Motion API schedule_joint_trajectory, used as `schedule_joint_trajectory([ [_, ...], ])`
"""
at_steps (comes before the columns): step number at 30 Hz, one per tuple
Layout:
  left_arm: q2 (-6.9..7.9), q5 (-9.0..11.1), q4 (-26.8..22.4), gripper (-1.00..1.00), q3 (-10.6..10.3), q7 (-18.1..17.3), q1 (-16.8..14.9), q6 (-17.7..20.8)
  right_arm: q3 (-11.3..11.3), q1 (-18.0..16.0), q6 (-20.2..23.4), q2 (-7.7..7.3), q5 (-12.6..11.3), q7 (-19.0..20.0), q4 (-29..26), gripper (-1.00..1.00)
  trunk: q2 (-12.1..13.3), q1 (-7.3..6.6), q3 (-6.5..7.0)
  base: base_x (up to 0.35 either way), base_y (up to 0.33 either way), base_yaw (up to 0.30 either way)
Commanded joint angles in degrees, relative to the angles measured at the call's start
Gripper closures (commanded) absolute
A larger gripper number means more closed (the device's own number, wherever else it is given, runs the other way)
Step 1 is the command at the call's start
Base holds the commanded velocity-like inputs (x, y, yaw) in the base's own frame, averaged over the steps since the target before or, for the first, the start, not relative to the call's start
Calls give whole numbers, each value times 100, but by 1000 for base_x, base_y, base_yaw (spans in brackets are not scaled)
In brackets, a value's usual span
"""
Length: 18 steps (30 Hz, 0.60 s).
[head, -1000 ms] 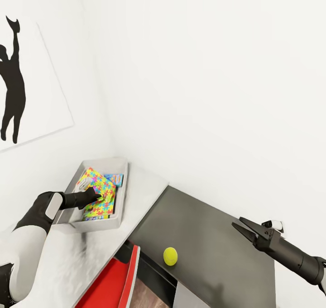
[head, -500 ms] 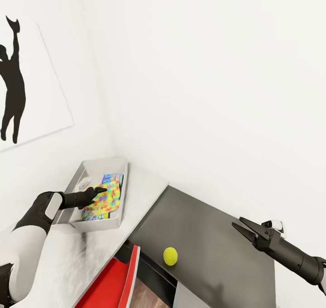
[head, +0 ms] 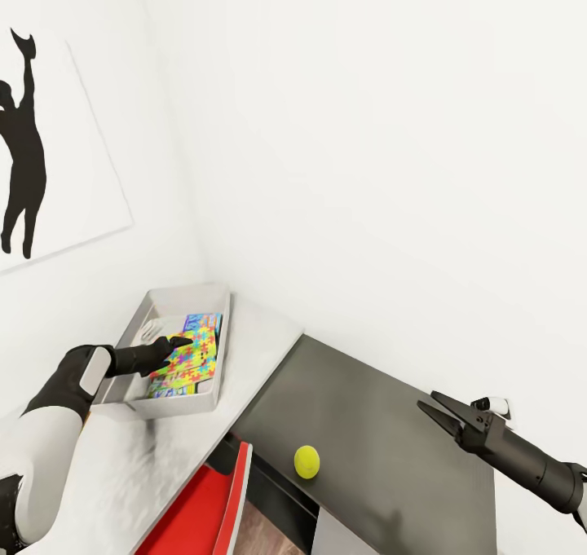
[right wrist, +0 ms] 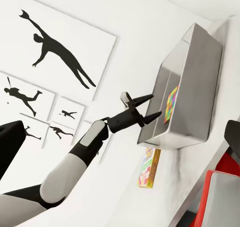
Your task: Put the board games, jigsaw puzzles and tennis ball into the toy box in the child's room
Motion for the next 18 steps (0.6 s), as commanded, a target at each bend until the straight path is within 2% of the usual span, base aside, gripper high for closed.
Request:
schedule_joint_trajectory([
  [1, -2, -19, -12, -100, 27, -57, -6, 36, -5, -7, 19, -4, 18, 27, 0, -100, -12, 3, -12, 0, 0, 0],
  [6, 12, -9, -46, -100, 36, -270, -6, 70, -5, -5, 19, -16, 18, 27, 0, -100, -12, 3, -12, 0, 0, 0],
  [9, 82, 2, -60, -100, 47, -652, -6, 110, -6, -3, 19, -28, 18, 30, 0, -100, -12, 3, -12, 0, 0, 0],
  [11, 165, 4, -65, -100, 54, -911, -6, 161, -19, -3, 19, -32, 18, 32, 0, -100, -12, 3, -12, 0, 0, 0],
  [12, 270, 6, -70, -100, 57, -1234, -4, 261, -54, -5, 19, -35, 18, 56, 0, -100, -12, 3, -12, 0, 0, 0],
  [16, 473, 4, -75, -100, 49, -1861, 0, 460, -130, -8, 19, -28, 18, 158, 0, -100, -12, 3, -12, 0, 0, 0],
  [17, 582, 2, -83, -100, 43, -2204, 8, 526, -158, -8, 19, -28, 18, 238, 0, -100, -12, 3, -11, 0, 0, 0],
  [18, 639, 1, -93, -100, 39, -2382, 14, 552, -168, -7, 19, -29, 18, 278, 0, -100, -12, 3, -10, 0, 0, 0],
])
